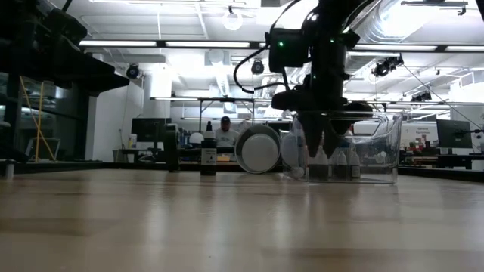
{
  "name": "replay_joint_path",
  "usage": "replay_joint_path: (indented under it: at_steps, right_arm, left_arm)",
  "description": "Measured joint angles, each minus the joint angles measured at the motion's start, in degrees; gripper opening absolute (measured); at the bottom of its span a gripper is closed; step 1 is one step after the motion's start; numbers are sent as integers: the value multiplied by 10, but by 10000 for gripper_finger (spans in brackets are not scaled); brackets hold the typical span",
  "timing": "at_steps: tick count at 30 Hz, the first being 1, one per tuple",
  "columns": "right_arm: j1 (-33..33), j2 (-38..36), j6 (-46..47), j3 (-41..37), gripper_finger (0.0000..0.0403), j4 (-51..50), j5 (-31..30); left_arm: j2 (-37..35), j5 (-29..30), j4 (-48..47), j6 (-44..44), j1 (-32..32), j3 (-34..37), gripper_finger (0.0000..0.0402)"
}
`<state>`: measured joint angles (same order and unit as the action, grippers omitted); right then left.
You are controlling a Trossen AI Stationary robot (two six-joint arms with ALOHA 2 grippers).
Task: Pick & Place food coloring
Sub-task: Put the big black food coloring bottle into the transparent bin
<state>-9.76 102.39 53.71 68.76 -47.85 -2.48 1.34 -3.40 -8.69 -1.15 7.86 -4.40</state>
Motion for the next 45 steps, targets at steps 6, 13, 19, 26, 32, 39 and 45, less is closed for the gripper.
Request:
replay_joint_path:
  at_steps: [6,13,19,26,32,39,45]
  right_arm:
    - [0,-16,-20,31,160,-23,11]
    - [0,-44,-61,107,161,-86,3]
    - [4,-46,-125,208,161,-128,-19]
    - [6,-42,-230,279,161,-131,-18]
    - [3,-24,-257,335,160,-140,-12]
    - [-5,54,-312,468,158,-189,-14]
    - [-13,136,-368,580,159,-221,-23]
  left_arm:
    - [0,0,0,0,0,0,278]
    - [0,0,0,0,0,0,278]
    - [0,0,0,0,0,0,278]
    - [0,0,0,0,0,0,278]
    - [0,0,0,0,0,0,278]
    - [0,0,0,0,0,0,278]
    - [0,0,0,0,0,0,278]
